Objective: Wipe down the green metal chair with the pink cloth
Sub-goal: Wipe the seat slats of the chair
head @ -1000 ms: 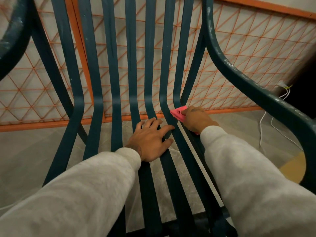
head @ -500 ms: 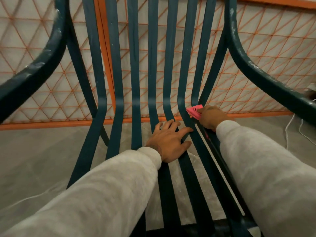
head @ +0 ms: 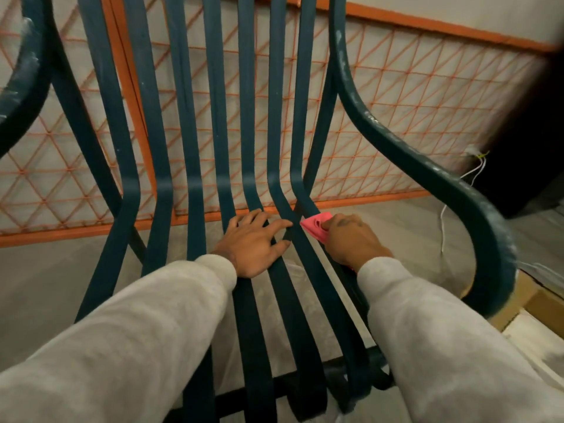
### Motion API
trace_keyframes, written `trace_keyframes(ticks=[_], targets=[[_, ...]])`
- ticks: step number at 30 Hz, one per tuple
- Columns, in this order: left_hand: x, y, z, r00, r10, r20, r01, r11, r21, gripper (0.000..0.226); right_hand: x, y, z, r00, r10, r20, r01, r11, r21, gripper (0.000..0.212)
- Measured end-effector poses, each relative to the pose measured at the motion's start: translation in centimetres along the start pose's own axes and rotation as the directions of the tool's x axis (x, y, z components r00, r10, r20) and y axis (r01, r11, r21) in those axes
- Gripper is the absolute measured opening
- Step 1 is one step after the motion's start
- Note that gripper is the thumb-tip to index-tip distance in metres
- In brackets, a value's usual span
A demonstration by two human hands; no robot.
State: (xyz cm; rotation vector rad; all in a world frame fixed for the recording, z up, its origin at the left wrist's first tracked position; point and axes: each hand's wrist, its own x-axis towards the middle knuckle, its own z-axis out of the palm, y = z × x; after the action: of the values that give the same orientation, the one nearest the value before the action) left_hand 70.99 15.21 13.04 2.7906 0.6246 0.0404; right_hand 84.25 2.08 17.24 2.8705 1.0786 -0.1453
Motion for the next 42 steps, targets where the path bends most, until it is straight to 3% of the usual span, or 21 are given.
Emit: trace_keyframes(ticks=[4, 11, 21, 23, 26, 29, 33, 37, 42], targets=[[-0.1, 0.1, 0.0, 1.0, -0.001, -0.011, 0.001, 1.0, 0.019, 0.052, -3.3, 0.9, -0.5, 1.0, 0.0, 0.002, 0.0, 1.0, 0.006, 0.039], [-2.0, 1.7, -0.3, 0.979, -0.053, -0.195, 0.08, 0.988, 0.132, 0.052, -7.4, 2.9, 0.1, 0.998, -0.056, -0.026, 0.054, 0.997, -0.063, 0.027], [-9.8, 3.7, -0.9, 0.99, -0.112, -0.09, 0.1, 0.986, -0.133, 0.043, -10.7, 3.3, -1.7, 1.0, -0.011, 0.003, 0.011, 0.998, -0.069, 0.035], [-10.9, 3.9, -1.5, 0.988, -0.109, -0.112, 0.093, 0.985, -0.144, 0.04, -11.3, 3.2, -3.0, 1.0, 0.003, 0.0, -0.003, 1.0, -0.019, 0.035], [-12.6, 4.1, -2.9, 0.975, -0.129, -0.182, 0.093, 0.977, -0.192, 0.037, -11.9, 2.6, -4.4, 0.995, 0.011, -0.099, 0.012, 0.974, 0.225, 0.037], [-14.7, 4.4, -3.8, 0.956, -0.161, -0.245, 0.094, 0.961, -0.262, 0.037, -12.6, 1.2, -4.8, 0.985, -0.03, -0.167, 0.123, 0.807, 0.577, 0.043], [-17.5, 4.6, -4.7, 0.948, -0.195, -0.253, 0.12, 0.951, -0.284, 0.036, -14.5, -1.8, -4.7, 0.991, -0.09, -0.094, 0.121, 0.372, 0.92, 0.045], [-20.0, 4.0, -6.2, 0.943, -0.227, -0.243, 0.157, 0.948, -0.278, 0.034, -16.0, -5.4, -3.7, 0.977, -0.203, 0.07, -0.053, 0.09, 0.995, 0.042], [-23.4, 4.6, -10.1, 0.913, -0.198, -0.357, 0.103, 0.958, -0.268, 0.025, -17.7, -8.8, -4.2, 0.9, -0.419, 0.119, -0.225, -0.211, 0.951, 0.033]])
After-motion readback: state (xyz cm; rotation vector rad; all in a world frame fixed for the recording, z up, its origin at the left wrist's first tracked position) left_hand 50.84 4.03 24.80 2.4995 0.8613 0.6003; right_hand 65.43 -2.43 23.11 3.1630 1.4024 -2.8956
